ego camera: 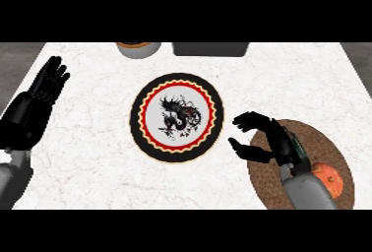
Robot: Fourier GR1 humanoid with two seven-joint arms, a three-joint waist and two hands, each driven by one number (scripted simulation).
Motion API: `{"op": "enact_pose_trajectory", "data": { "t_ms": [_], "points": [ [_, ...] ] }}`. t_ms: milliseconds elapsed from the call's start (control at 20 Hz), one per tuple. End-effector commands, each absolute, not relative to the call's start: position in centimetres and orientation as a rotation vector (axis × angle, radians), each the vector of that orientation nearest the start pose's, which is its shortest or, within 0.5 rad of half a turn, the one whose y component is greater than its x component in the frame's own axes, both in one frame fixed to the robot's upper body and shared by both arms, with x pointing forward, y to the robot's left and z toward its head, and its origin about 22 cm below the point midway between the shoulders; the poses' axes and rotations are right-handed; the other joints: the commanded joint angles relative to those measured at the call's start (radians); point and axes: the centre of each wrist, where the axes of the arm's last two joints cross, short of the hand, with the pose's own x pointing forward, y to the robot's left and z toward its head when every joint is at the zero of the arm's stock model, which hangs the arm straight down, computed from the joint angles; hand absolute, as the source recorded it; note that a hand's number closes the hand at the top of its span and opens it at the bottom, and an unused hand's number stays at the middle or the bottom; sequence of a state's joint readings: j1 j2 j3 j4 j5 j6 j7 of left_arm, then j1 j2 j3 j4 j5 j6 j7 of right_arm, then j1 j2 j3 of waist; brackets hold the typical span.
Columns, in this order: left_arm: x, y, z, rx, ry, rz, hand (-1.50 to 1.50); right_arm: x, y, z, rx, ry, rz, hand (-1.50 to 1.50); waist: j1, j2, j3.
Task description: Pick the eggplant from the placemat and place it in the plate
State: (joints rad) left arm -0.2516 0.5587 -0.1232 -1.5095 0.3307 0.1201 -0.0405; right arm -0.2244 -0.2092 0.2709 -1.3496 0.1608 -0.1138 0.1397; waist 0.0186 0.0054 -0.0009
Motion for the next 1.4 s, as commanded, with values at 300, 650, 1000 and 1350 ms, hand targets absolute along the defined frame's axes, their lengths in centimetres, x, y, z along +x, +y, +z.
{"op": "enact_pose_trajectory", "data": {
  "t_ms": [300,650,1000,1350],
  "points": [
    [29.1,28.7,9.5,0.136,-1.746,-0.22,0.0,28.4,-22.0,-1.8,-0.318,-1.613,0.208,-1.5,-0.019,-0.006,0.001],
    [28.9,28.0,11.0,0.15,-1.735,-0.259,0.0,32.3,-25.2,7.7,-0.554,-1.352,0.535,-1.5,-0.011,-0.012,-0.002],
    [29.3,28.6,9.9,0.129,-1.751,-0.25,0.0,34.6,-26.8,12.0,-0.62,-0.893,0.861,-1.5,0.0,-0.005,-0.004],
    [30.0,28.5,10.6,0.132,-1.743,-0.233,0.0,35.4,-25.2,10.5,-0.478,-0.597,1.042,-1.5,-0.012,-0.004,0.0]
  ]
}}
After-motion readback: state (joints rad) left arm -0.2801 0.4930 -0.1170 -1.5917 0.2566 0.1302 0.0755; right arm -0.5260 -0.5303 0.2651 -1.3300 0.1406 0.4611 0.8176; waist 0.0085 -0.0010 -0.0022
